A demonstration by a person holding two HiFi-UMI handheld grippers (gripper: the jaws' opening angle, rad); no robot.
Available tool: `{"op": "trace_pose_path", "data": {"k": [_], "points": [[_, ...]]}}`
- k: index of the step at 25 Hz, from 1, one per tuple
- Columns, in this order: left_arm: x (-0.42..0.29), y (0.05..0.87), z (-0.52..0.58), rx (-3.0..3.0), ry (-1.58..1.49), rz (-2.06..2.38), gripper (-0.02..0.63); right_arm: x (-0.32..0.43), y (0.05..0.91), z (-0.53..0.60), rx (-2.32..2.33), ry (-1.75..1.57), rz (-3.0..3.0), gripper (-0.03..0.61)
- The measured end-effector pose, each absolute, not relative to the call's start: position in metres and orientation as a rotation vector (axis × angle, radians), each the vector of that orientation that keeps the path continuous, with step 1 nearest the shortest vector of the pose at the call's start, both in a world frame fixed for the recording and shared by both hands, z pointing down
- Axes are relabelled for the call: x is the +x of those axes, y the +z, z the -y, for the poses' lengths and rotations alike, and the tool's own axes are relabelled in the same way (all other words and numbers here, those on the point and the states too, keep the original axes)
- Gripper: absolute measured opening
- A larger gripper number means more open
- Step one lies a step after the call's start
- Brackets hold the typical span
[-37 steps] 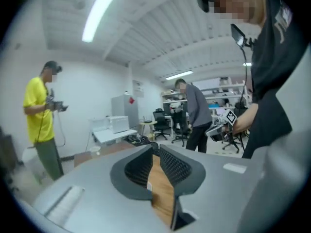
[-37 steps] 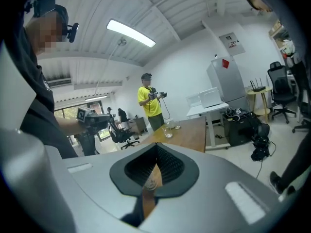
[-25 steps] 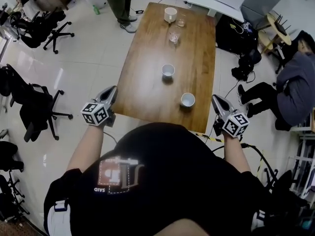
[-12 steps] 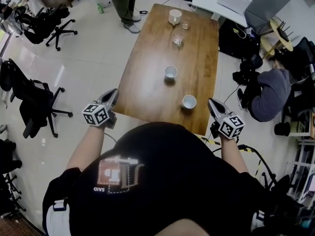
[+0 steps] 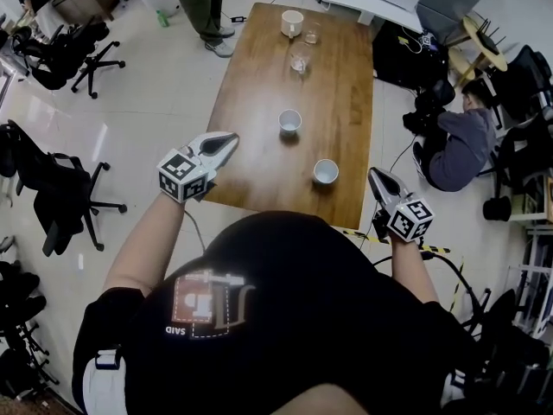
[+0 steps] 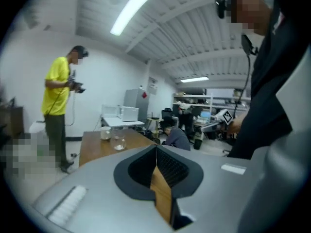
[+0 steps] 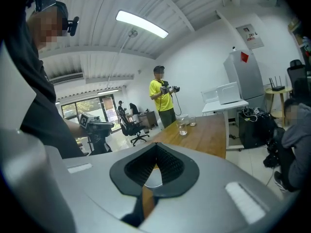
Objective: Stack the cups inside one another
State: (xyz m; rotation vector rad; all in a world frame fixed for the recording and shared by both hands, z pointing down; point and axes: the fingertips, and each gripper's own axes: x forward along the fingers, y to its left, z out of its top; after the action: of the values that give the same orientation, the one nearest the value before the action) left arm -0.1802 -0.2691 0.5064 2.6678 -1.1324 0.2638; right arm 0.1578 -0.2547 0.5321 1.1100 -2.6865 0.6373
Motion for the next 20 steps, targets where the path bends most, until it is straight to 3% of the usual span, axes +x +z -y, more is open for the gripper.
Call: {"op": "trace_pose_path", "data": {"k": [4,9,20], "points": [[-0.088,0.485,0.284,2.995,0.571,0.798,0.013,0.177,0.526,0.244,1.189,0.644,2.682,0.014],[0.005,0.53,0.264,3.148,1.102,0.258,0.087,0.206,0.528,0.222,1.283,0.662,2.656,0.014],[0.061,0.673,0.213,2.963,2.004,-0.488,0.101,0.27,0.543,0.174,1.47,0.728,2.565,0.014]]}}
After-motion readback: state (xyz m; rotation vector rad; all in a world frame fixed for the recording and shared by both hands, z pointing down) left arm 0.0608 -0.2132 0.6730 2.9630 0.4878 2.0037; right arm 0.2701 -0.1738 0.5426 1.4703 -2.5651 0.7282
